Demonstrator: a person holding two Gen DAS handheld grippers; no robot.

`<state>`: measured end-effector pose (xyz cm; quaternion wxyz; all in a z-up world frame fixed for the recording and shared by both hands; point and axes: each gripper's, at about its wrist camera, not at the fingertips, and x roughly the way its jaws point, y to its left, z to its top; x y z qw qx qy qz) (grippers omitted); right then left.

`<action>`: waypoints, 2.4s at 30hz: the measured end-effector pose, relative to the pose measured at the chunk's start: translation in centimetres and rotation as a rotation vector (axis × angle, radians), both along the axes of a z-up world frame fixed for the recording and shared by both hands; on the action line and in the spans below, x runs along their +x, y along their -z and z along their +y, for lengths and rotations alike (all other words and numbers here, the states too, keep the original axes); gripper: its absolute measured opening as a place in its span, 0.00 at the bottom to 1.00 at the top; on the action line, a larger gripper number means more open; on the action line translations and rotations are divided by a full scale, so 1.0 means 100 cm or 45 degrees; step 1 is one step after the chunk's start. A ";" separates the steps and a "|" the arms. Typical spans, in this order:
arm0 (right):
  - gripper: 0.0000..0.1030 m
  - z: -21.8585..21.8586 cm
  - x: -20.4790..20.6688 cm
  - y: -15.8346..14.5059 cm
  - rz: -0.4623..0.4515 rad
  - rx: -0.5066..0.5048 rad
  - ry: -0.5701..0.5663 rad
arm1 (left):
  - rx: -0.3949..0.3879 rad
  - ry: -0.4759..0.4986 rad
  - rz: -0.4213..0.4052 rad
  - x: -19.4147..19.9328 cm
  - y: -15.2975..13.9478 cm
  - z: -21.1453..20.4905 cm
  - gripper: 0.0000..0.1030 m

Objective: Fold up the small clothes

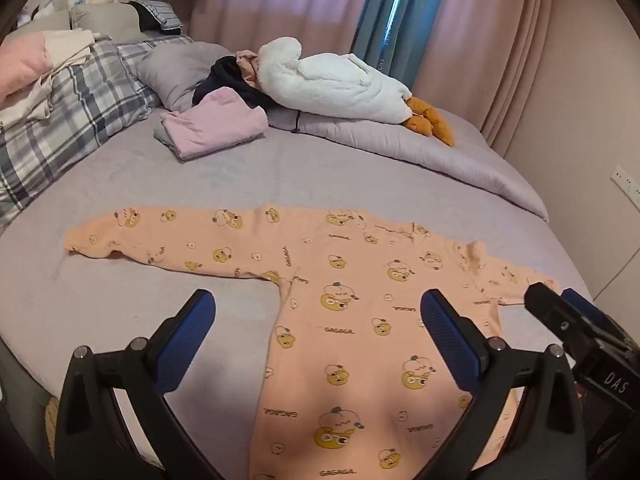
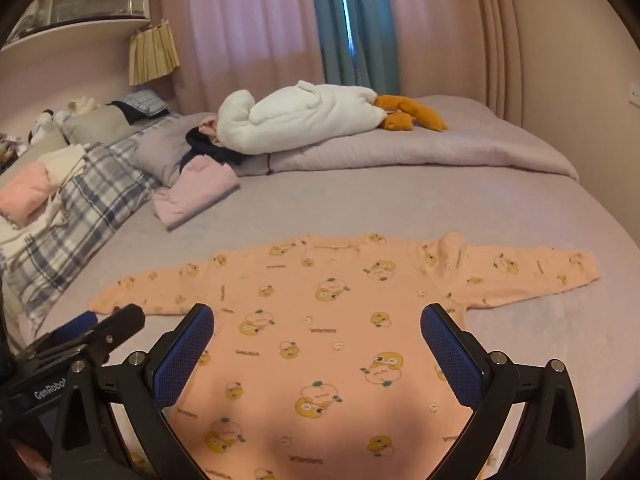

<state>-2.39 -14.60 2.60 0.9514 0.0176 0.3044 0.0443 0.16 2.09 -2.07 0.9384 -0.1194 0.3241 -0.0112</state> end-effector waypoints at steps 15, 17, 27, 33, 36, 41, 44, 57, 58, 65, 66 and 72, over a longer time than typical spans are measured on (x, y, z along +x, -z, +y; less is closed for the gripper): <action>0.99 0.016 0.008 0.015 -0.025 0.003 0.041 | 0.013 -0.016 -0.008 -0.002 -0.003 0.002 1.00; 0.99 0.014 0.010 0.017 -0.028 0.010 0.045 | 0.020 -0.014 -0.018 -0.004 -0.007 0.001 1.00; 0.99 0.008 0.011 0.024 -0.032 0.030 0.052 | -0.006 -0.005 -0.027 -0.007 -0.009 0.001 1.00; 0.99 0.009 0.012 0.023 -0.032 0.027 0.050 | -0.022 -0.005 -0.025 -0.008 -0.009 0.003 1.00; 0.99 0.010 0.012 0.023 -0.034 0.027 0.051 | -0.031 -0.003 -0.026 -0.009 -0.010 0.004 1.00; 0.99 0.010 0.013 0.021 -0.047 0.030 0.055 | -0.031 -0.001 -0.030 -0.010 -0.011 0.004 1.00; 0.99 0.009 0.013 0.021 -0.048 0.032 0.058 | -0.034 0.001 -0.028 -0.011 -0.011 0.003 1.00; 0.99 0.006 0.011 0.023 -0.051 0.026 0.085 | -0.030 0.026 -0.023 -0.009 -0.013 -0.001 1.00; 0.99 0.006 0.011 0.023 -0.052 0.025 0.086 | -0.031 0.026 -0.020 -0.009 -0.012 0.000 0.99; 0.99 0.004 0.012 0.025 -0.048 0.013 0.100 | -0.032 0.036 -0.018 -0.007 -0.009 -0.001 0.99; 0.99 0.004 0.013 0.025 -0.046 0.013 0.103 | -0.032 0.038 -0.016 -0.006 -0.009 -0.001 0.99; 0.99 0.002 0.011 0.026 -0.045 0.007 0.121 | -0.027 0.060 -0.015 -0.005 -0.005 -0.006 0.99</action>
